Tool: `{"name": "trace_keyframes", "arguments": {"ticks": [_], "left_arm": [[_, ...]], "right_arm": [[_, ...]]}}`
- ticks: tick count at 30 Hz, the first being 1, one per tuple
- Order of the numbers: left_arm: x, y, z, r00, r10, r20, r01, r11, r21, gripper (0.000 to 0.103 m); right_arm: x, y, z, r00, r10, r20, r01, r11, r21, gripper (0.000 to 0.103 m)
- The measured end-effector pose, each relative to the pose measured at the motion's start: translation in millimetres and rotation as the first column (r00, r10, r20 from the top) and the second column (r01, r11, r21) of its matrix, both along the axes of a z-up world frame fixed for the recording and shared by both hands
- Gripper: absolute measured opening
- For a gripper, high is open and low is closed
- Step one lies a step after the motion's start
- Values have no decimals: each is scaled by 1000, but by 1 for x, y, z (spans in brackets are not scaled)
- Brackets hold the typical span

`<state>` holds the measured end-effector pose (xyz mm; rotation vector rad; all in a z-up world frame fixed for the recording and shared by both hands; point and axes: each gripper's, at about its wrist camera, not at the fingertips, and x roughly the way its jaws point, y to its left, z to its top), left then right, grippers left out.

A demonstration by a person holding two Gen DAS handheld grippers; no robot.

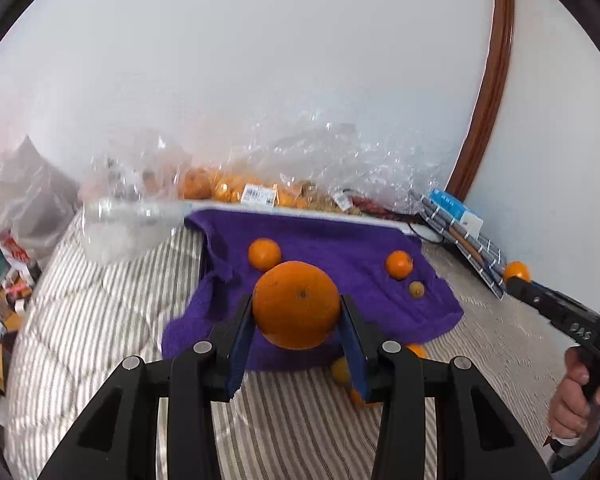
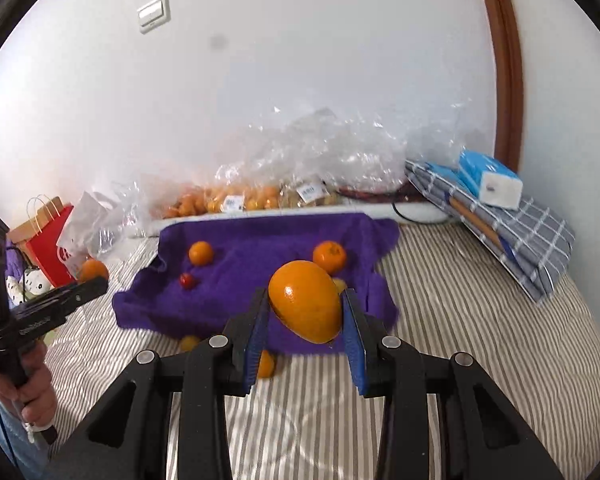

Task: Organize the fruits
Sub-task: 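Carry the large orange with the left tool while the right tool carries the oval fruit over the towel, then lower and open the left tool on the towel while the right tool releases the oval fruit there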

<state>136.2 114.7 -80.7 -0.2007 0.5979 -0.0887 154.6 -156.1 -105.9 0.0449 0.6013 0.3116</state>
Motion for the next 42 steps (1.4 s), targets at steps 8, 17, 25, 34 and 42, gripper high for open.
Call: {"name": "trace_keyframes", "arguments": {"ticks": [8,17,25,34,42], "left_arm": [[51,4,-9,999,45,-20,-45,999,8,39],[80,15,-53,993,72,-93,-74,997,-14,39],[83,19,-66,984,92,-150,-93,996,3,39],[86,16,-74,981,79,-176,-81,997,-4,39],[86,7,-77,981,71,-183,-65,997,36,39]], "right_arm": [[52,12,2,999,42,-15,-41,998,57,36],[93,20,-46,996,67,-62,-64,996,55,36],[112,26,-78,982,48,-180,-48,999,6,36],[111,37,-88,976,74,-204,-81,996,-22,36],[112,43,-99,971,69,-227,-86,994,-70,36]]}}
